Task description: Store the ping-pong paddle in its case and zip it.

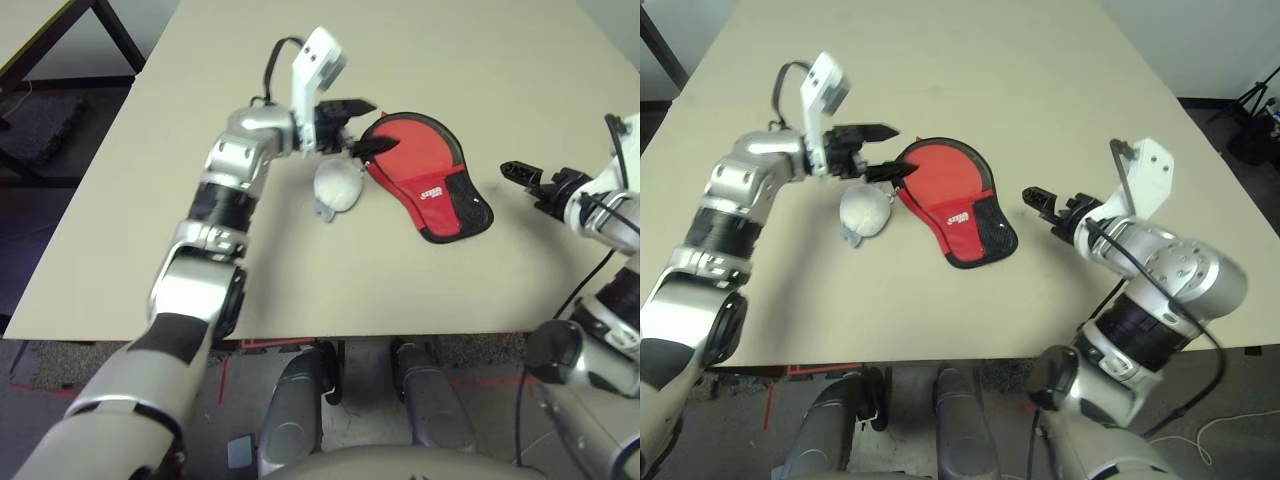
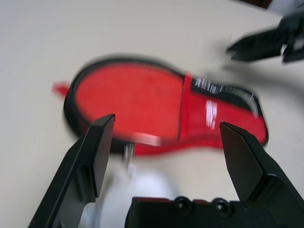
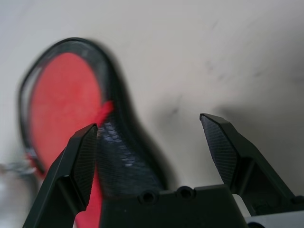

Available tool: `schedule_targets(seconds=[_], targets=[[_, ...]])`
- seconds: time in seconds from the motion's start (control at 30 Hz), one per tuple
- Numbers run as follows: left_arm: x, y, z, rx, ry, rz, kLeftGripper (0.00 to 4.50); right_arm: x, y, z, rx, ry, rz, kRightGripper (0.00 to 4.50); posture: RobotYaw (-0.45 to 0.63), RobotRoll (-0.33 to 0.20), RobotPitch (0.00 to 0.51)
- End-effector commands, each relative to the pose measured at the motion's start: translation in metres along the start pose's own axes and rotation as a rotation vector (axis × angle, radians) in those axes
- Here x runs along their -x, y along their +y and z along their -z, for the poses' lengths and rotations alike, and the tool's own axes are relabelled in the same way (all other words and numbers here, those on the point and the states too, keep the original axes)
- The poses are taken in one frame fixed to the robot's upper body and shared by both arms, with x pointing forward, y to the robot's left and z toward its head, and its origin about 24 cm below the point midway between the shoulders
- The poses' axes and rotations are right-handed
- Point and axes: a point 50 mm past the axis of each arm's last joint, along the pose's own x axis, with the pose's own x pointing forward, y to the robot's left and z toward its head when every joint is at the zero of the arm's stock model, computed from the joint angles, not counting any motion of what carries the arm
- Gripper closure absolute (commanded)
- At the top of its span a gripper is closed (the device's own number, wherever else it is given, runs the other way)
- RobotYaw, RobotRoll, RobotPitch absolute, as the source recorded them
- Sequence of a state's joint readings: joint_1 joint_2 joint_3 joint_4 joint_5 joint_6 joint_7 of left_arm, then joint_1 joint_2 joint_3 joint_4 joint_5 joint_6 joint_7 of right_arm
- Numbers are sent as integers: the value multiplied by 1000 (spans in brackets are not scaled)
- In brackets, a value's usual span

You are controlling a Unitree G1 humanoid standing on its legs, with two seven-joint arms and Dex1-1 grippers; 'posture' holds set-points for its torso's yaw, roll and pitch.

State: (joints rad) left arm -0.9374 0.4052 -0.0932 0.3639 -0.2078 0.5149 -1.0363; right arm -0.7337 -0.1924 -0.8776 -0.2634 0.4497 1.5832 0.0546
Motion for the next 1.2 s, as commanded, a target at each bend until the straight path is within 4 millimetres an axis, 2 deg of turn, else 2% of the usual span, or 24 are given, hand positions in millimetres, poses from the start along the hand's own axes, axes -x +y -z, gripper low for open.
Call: schedule_targets(seconds=[0.03,0.17,0.5,0.67,0.83,1.2], targets=[[6,-4,2,19,3,-13,0,3,-7,5,-75,19,-9,30,-38,0,202],[12,-5,6,33,11,-35,0,5,-12,11,-131,36,-26,30,-38,0,201],[15,-2,7,41,16,-50,0,24,-24,31,-97,181,-59,30,-54,0,201],[12,-3,7,41,14,-44,0,31,-12,37,-217,235,-78,30,-59,0,203],[10,-3,7,44,13,-41,0,26,-5,45,-248,255,-70,30,-58,0,205],[10,-5,7,48,8,-43,0,-2,8,55,-374,319,-95,30,-30,0,211]])
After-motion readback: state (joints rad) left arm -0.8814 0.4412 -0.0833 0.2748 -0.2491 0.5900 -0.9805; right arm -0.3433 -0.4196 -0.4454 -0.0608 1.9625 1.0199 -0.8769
